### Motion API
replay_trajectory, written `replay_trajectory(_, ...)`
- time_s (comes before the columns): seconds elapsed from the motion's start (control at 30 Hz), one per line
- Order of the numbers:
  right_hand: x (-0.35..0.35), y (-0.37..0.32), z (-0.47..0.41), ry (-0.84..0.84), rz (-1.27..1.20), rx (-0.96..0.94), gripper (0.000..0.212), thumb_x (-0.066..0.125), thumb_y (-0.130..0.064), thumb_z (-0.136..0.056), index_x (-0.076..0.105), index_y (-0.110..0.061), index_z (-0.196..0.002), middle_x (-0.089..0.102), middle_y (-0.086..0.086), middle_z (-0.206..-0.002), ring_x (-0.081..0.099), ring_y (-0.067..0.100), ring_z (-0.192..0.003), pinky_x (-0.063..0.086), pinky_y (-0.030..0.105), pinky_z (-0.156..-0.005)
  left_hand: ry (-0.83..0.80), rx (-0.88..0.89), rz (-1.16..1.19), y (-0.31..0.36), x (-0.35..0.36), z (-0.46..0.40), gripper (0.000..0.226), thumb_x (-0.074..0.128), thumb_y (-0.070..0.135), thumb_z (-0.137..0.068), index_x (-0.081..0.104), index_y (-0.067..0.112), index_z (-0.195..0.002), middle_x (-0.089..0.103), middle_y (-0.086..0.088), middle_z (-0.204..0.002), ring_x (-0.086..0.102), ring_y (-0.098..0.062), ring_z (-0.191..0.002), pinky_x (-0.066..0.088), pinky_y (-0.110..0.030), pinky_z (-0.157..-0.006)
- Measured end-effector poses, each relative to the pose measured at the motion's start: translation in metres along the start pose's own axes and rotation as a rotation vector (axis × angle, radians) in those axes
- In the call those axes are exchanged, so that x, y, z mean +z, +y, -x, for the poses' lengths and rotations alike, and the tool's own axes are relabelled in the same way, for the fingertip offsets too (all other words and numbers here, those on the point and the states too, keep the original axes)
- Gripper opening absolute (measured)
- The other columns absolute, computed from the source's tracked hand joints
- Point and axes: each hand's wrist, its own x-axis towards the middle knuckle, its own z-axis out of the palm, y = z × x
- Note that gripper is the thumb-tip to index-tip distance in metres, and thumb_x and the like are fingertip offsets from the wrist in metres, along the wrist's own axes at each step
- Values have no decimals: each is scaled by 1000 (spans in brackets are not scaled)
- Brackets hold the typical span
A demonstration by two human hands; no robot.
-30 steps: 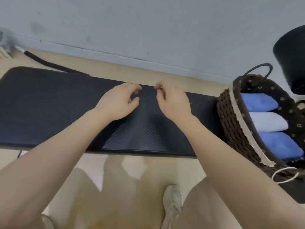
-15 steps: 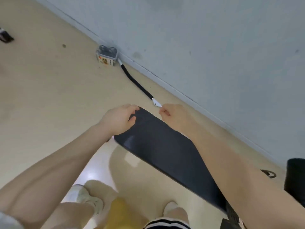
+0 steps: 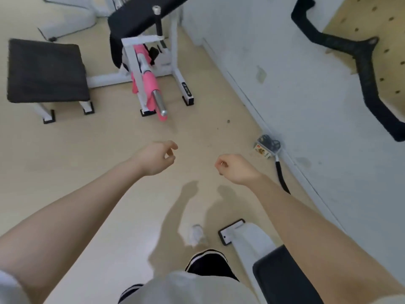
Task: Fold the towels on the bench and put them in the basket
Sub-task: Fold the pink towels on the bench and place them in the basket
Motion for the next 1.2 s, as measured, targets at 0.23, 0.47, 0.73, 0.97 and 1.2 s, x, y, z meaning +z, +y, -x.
replay_trajectory(0.23, -60, -51, -172, -58, -119, -34, 18, 46, -17, -93, 62, -12, -86, 64, 4, -84, 57, 17, -73, 48, 29, -72, 107, -103, 57, -65, -95, -116, 39, 49, 18, -93, 46, 13, -131, 55, -4, -127, 55, -22, -106, 35, -21, -82)
replay_trajectory(0.47, -108, -154, -328, -160, -132, -137, 20, 43, -13, -90, 59, -10, -79, 64, 0, -76, 56, 16, -65, 44, 26, -62, 168, -187, 193, -120, -189, -201, 36, 46, 19, -94, 48, 17, -130, 57, 0, -124, 57, -22, -101, 36, -22, -77)
replay_trajectory(0.73, -123, -236, -491, -150, -112, -92, 21, 45, -13, -91, 61, -1, -89, 67, 15, -90, 57, 16, -66, 49, 30, -71, 186, -207, 190, -256, -291, -297, 35, 46, 22, -94, 48, 19, -130, 57, 2, -123, 58, -20, -99, 39, -24, -78)
replay_trajectory(0.97, -120, -338, -630, -22, -101, 44, 31, 44, -15, -92, 45, -21, -62, 56, 1, -75, 51, 18, -67, 44, 29, -64, 66, -159, 138, -400, -399, -392, 35, 46, 24, -94, 47, 24, -129, 57, 6, -119, 56, -15, -95, 46, -26, -83)
replay_trajectory(1.2, -128, -413, -737, 73, -101, 59, 23, 42, -8, -90, 61, 4, -90, 66, 17, -95, 57, 25, -82, 45, 36, -74, 39, -151, 245, -485, -490, -486, 33, 44, 21, -95, 51, 19, -127, 56, -2, -121, 53, -18, -104, 40, -23, -81)
